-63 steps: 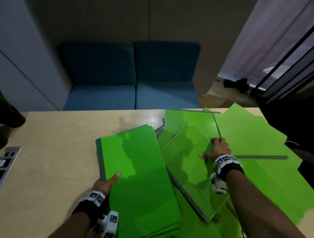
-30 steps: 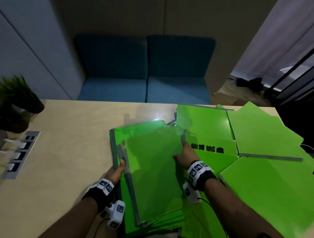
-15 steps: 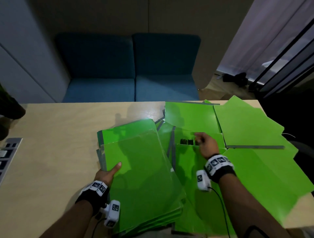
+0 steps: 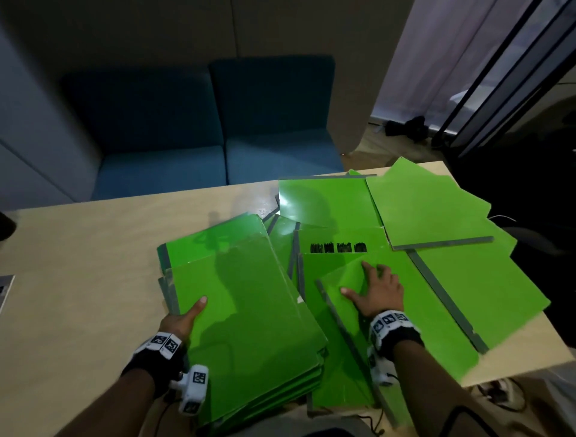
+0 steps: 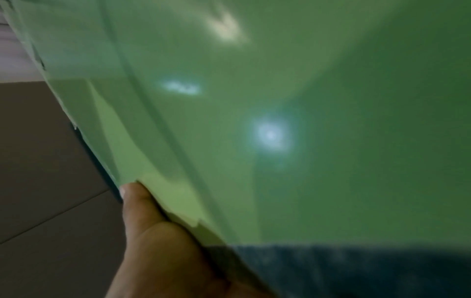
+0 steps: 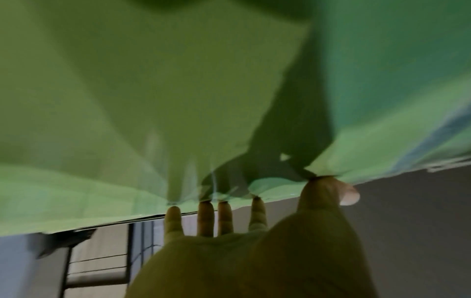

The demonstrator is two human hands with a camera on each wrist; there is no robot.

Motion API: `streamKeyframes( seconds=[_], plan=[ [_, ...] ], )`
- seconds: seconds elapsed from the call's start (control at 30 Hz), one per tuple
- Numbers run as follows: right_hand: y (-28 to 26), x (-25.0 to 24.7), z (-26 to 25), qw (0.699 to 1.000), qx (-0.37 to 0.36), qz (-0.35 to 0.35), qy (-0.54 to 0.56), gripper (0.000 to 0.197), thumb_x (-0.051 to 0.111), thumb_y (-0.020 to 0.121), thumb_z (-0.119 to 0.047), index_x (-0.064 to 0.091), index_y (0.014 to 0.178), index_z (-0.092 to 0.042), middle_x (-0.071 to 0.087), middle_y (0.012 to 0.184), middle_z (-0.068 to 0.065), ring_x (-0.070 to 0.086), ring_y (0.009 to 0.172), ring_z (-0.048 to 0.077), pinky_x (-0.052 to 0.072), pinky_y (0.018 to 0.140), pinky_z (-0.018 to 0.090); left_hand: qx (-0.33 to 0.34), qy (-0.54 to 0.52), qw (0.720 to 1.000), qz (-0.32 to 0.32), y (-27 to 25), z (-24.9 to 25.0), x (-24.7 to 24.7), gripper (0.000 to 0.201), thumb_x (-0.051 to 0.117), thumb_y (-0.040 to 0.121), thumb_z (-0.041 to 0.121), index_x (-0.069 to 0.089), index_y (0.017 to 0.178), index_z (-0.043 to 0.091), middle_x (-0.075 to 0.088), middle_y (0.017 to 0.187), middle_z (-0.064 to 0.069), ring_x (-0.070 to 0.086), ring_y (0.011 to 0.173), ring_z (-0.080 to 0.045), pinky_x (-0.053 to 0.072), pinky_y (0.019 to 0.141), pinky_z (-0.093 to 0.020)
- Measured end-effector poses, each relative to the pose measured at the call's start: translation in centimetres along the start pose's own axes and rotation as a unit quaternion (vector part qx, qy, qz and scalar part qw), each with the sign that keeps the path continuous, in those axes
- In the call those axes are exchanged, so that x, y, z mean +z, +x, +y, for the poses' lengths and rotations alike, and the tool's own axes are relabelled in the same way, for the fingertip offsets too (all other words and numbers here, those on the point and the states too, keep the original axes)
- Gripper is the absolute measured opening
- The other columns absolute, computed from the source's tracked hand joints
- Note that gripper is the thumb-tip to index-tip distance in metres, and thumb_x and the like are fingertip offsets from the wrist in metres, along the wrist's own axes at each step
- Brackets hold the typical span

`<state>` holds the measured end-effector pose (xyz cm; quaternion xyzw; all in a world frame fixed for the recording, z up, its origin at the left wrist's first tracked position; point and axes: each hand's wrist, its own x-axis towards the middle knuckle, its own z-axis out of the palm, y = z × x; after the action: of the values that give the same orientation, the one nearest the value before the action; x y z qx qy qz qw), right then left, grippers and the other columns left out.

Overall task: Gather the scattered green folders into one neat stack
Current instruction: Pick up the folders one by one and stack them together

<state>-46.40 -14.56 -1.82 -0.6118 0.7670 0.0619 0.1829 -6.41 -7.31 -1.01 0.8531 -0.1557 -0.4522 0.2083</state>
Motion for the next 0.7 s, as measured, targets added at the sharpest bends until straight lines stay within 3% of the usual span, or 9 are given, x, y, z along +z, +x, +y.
streamKeyframes(
  seconds=[0.07, 0.13, 0.2, 0.27, 0.3, 0.43, 0.57, 0.63, 0.7],
  plan=[
    [0.0, -0.8, -1.9, 0.998, -0.055, 0.012, -0.011, 0.076, 0.045, 0.084, -0.072, 0.034, 0.146, -0.030, 0.034, 0.148, 0.010, 0.036, 0.136, 0.030, 0.032, 0.111, 0.050, 0.006, 0.007, 1.000, 0.003, -0.1, 0.1, -0.2, 0.098, 0.067, 0.071, 0.065, 0.045, 0.132, -0.009, 0.052, 0.073, -0.012, 0.051, 0.064, -0.024, 0.041, 0.058, -0.031],
    [0.6, -1.9, -1.6, 0.998, -0.044, 0.050, 0.013, 0.065, 0.053, 0.086, -0.062, 0.042, 0.141, -0.028, 0.039, 0.144, 0.009, 0.040, 0.132, 0.029, 0.036, 0.109, 0.051, 0.005, 0.013, 1.000, -0.001, 0.1, 0.3, -0.6, 0.097, 0.068, 0.073, 0.063, 0.043, 0.135, -0.009, 0.054, 0.078, -0.013, 0.049, 0.064, -0.023, 0.040, 0.058, -0.031],
    [1.0, -2.6, 0.3, 0.994, 0.078, 0.048, 0.051, 0.075, 0.063, 0.082, -0.058, 0.037, 0.144, -0.023, 0.031, 0.151, 0.013, 0.032, 0.139, 0.035, 0.031, 0.111, 0.057, 0.004, 0.011, 1.000, 0.000, 0.4, 0.4, -1.1, 0.096, 0.071, 0.070, 0.061, 0.047, 0.131, -0.008, 0.060, 0.099, -0.022, 0.055, 0.075, -0.029, 0.047, 0.067, -0.035],
    [1.0, -2.5, 1.9, 0.981, 0.178, -0.009, 0.074, 0.093, 0.059, 0.080, -0.066, 0.024, 0.149, -0.015, 0.019, 0.157, 0.017, 0.022, 0.144, 0.039, 0.024, 0.113, 0.060, 0.002, 0.004, 1.000, 0.004, 0.8, 0.3, -1.5, 0.092, 0.074, 0.066, 0.062, 0.054, 0.123, -0.007, 0.062, 0.100, -0.023, 0.059, 0.081, -0.033, 0.053, 0.077, -0.039],
    [0.9, -2.3, 2.2, 0.978, 0.192, -0.028, 0.071, 0.098, 0.055, 0.080, -0.071, 0.021, 0.149, -0.011, 0.019, 0.157, 0.019, 0.021, 0.144, 0.040, 0.024, 0.113, 0.059, 0.001, 0.003, 1.000, 0.005, 0.8, 0.3, -1.7, 0.091, 0.075, 0.066, 0.061, 0.055, 0.121, -0.007, 0.062, 0.098, -0.022, 0.060, 0.081, -0.033, 0.054, 0.079, -0.041],
    [0.9, -2.1, 1.8, 0.983, 0.178, -0.007, 0.048, 0.105, 0.055, 0.073, -0.078, 0.028, 0.145, -0.007, 0.030, 0.152, 0.021, 0.029, 0.140, 0.038, 0.024, 0.113, 0.056, -0.003, 0.009, 1.000, -0.006, 1.0, -0.1, -2.1, 0.097, 0.073, 0.070, 0.060, 0.045, 0.132, -0.009, 0.057, 0.097, -0.019, 0.052, 0.070, -0.027, 0.046, 0.064, -0.034],
    [0.7, -2.7, 1.1, 0.983, 0.175, 0.020, 0.048, 0.105, 0.062, 0.068, -0.078, 0.035, 0.139, -0.006, 0.038, 0.146, 0.022, 0.035, 0.137, 0.038, 0.028, 0.112, 0.054, 0.005, 0.017, 1.000, -0.010, 1.2, -0.5, -2.2, 0.093, 0.072, 0.072, 0.058, 0.045, 0.130, -0.009, 0.053, 0.076, -0.011, 0.051, 0.067, -0.024, 0.043, 0.061, -0.032],
    [0.6, -3.1, 0.5, 0.984, 0.151, 0.068, 0.070, 0.102, 0.066, 0.068, -0.074, 0.037, 0.138, -0.006, 0.040, 0.145, 0.022, 0.036, 0.136, 0.038, 0.029, 0.112, 0.053, 0.007, 0.024, 1.000, -0.015, 1.0, -0.3, -2.1, 0.090, 0.071, 0.074, 0.056, 0.045, 0.130, -0.009, 0.047, 0.070, -0.007, 0.049, 0.064, -0.021, 0.040, 0.058, -0.031],
    [0.4, -4.1, -0.2, 0.980, 0.117, 0.107, 0.121, 0.097, 0.072, 0.067, -0.068, 0.041, 0.137, -0.007, 0.047, 0.141, 0.020, 0.042, 0.133, 0.039, 0.033, 0.110, 0.053, 0.011, 0.016, 1.000, -0.019, 0.7, -0.1, -2.1, 0.083, 0.072, 0.077, 0.050, 0.047, 0.128, -0.010, 0.046, 0.069, -0.006, 0.046, 0.063, -0.021, 0.040, 0.064, -0.031]
  ],
)
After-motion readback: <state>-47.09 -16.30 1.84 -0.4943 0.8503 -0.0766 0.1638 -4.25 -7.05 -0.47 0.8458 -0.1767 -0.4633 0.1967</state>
